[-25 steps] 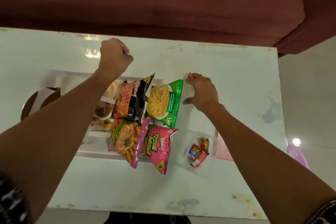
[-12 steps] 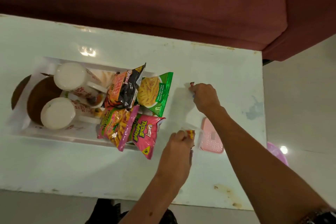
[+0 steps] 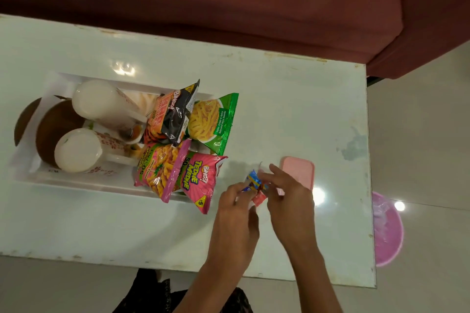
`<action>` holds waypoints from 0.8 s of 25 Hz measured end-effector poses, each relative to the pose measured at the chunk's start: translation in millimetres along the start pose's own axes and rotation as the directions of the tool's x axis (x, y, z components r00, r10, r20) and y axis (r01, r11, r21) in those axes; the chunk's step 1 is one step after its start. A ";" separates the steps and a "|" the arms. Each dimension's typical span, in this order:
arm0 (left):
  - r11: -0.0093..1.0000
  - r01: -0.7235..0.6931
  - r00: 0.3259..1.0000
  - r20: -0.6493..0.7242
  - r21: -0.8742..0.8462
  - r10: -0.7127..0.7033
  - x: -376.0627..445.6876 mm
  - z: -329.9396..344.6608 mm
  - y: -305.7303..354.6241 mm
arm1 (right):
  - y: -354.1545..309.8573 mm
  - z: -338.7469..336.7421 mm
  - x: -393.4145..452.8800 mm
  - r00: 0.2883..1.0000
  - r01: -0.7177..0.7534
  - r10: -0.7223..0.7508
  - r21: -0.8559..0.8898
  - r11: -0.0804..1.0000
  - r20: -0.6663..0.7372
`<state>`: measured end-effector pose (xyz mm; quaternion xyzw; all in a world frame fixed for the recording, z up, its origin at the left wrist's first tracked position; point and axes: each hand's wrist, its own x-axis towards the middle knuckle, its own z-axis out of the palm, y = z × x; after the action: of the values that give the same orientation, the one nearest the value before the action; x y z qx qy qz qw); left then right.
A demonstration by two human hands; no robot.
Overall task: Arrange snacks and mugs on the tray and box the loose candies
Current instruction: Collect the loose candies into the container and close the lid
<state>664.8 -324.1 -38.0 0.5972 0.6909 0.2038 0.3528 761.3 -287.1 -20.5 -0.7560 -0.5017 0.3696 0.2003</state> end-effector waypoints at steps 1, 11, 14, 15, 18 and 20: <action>1.000 0.017 1.000 -0.006 0.009 -0.017 -3.1 0.9 -1.5 | 3.7 0.9 -1.3 0.999 -0.018 0.016 -0.065 0.998 -0.030; 0.967 0.255 0.967 0.021 -0.002 -0.255 5.7 19.5 -8.6 | 56.4 -2.2 58.5 0.922 -0.388 0.367 -0.346 0.854 -0.125; 0.954 0.276 0.961 0.025 -0.112 -0.275 4.7 16.6 -15.4 | 67.1 -2.1 49.6 0.933 -0.360 0.329 -0.328 0.874 -0.147; 0.947 0.286 0.958 0.026 -0.145 -0.285 2.4 15.1 -17.0 | 71.5 -2.9 43.0 0.930 -0.365 0.331 -0.316 0.876 -0.158; 0.916 0.328 0.944 0.040 -0.231 -0.328 -10.1 13.4 -19.5 | 83.1 -8.0 20.0 0.920 -0.390 0.363 -0.262 0.883 -0.146; 0.891 0.358 0.932 0.049 -0.280 -0.359 -19.9 14.5 -21.7 | 89.5 -16.3 8.0 0.872 -0.483 0.479 -0.020 0.875 -0.098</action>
<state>661.3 -349.9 -58.0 0.4024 0.7532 0.2334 0.4650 830.1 -316.0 -73.1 -0.8771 -0.2964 0.3624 0.1077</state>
